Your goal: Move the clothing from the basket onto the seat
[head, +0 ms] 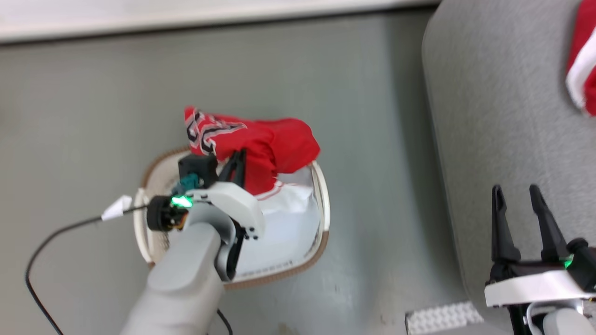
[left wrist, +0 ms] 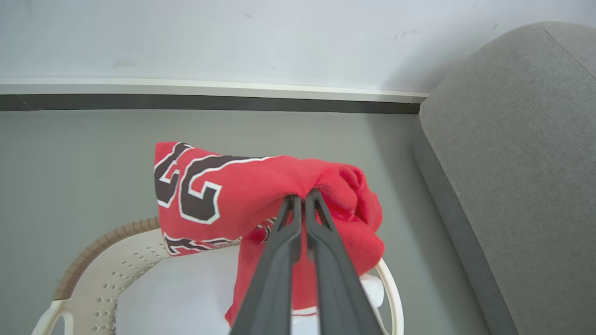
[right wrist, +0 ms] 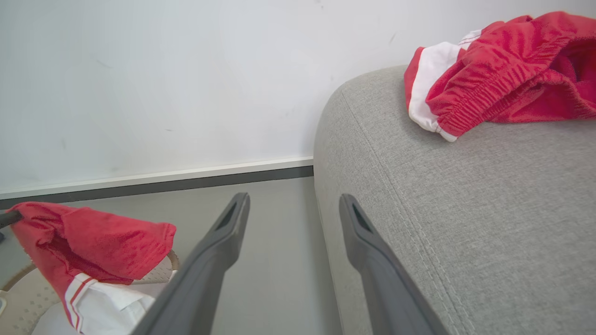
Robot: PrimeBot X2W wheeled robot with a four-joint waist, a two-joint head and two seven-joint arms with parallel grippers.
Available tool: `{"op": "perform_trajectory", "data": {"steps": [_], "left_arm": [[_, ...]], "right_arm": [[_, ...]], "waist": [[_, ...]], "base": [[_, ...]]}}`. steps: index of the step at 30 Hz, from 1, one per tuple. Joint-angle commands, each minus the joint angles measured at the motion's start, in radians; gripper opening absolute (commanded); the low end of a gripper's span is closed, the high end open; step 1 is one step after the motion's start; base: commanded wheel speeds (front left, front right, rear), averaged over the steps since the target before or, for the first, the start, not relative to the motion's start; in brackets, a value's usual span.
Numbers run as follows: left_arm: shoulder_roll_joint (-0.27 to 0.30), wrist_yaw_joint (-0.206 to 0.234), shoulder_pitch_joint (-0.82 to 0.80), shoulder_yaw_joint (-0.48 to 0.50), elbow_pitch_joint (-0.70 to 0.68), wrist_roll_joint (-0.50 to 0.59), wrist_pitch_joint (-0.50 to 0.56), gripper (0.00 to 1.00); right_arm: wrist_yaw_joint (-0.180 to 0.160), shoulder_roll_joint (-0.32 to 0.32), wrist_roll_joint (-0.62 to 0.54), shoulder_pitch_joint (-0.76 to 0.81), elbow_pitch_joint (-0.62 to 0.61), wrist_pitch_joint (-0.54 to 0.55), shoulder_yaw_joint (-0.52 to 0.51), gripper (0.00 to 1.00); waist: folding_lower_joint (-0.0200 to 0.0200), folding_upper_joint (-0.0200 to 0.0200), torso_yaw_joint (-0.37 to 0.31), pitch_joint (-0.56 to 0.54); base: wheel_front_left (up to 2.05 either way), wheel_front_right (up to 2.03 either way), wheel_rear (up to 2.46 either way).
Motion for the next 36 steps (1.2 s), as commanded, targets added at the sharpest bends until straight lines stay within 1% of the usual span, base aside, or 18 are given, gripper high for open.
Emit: {"op": "perform_trajectory", "data": {"steps": [1,9,17,23,30,36], "left_arm": [[0.004,0.005,0.023,-0.002,-0.015,-0.018,-0.001,0.00],[0.004,0.023,0.149,0.002,-0.188,0.006,-0.001,0.00],[0.018,0.005,0.300,0.008,-0.376,0.064,-0.001,0.00],[0.027,-0.012,0.427,-0.003,-0.484,0.076,-0.001,0.00],[0.042,-0.003,0.527,-0.020,-0.579,0.081,0.003,0.00],[0.061,0.014,0.563,-0.027,-0.652,0.081,0.029,0.00]], "right_arm": [[0.003,-0.001,-0.005,0.015,0.004,0.001,-0.004,1.00],[0.003,-0.001,-0.017,0.090,0.024,0.001,-0.020,1.00],[0.003,-0.001,-0.040,0.160,0.020,0.001,-0.025,1.00],[0.003,-0.001,-0.091,0.222,0.008,0.001,-0.023,1.00],[0.003,-0.001,-0.102,0.285,-0.023,0.001,-0.040,1.00],[0.003,-0.001,-0.103,0.310,-0.046,0.001,-0.044,1.00]], "waist": [[0.0001,-0.0001,0.011,-0.076],[0.0001,-0.0001,0.014,-0.241],[0.0001,-0.0001,0.010,-0.385],[0.0001,-0.0001,0.016,-0.495],[0.0001,-0.0001,0.038,-0.567],[0.0001,-0.0001,0.052,-0.579]], "base": [[0.00,0.00,0.00],[0.00,0.00,0.00],[0.00,0.00,0.00],[0.00,0.00,0.00],[0.00,0.00,0.00],[0.00,0.00,0.00]]}}
